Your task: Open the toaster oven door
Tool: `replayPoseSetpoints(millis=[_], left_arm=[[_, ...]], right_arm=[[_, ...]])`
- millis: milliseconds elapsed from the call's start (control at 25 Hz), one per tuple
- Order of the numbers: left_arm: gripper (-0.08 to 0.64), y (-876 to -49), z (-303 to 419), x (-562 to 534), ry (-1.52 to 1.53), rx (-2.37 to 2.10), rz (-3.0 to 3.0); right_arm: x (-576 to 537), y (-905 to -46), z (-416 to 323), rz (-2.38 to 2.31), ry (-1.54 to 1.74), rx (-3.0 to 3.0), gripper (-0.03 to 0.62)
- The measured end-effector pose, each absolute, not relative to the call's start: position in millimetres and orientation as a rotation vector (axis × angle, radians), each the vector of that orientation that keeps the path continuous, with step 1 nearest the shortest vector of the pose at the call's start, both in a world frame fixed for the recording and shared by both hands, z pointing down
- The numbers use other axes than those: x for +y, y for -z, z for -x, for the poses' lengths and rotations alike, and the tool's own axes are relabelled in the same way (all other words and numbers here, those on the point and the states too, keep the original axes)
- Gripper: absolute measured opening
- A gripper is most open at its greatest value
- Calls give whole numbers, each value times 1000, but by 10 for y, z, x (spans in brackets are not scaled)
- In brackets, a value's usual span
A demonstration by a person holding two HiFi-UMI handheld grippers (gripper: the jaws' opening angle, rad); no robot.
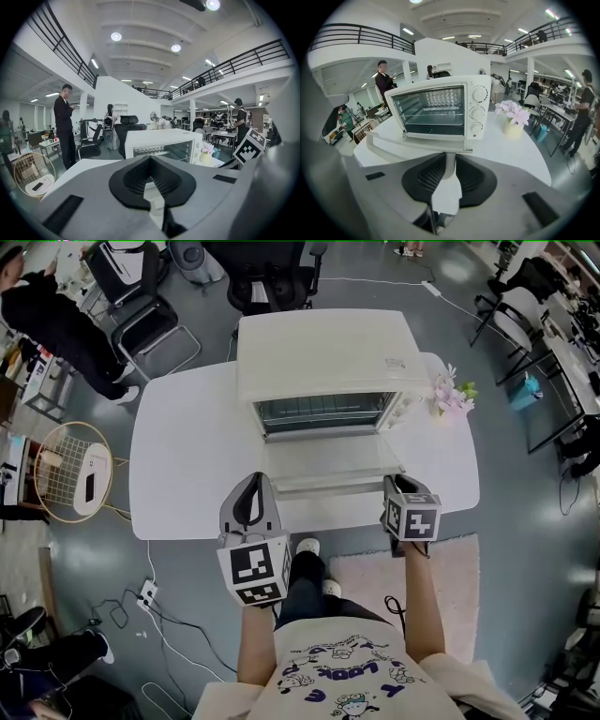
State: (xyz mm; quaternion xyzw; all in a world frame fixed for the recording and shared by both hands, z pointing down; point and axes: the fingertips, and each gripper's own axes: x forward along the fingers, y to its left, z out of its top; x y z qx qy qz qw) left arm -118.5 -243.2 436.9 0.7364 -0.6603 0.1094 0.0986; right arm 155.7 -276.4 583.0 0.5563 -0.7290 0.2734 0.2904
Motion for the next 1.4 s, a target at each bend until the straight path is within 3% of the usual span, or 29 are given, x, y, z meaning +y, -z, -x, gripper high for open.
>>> replayPoseSetpoints(millis=[1400], left_arm=[[5,-4945,1211,-1966,-395,-1924,-2109]], right_arm=[[-2318,-6855,-1649,-1495,-734,-1926,61]])
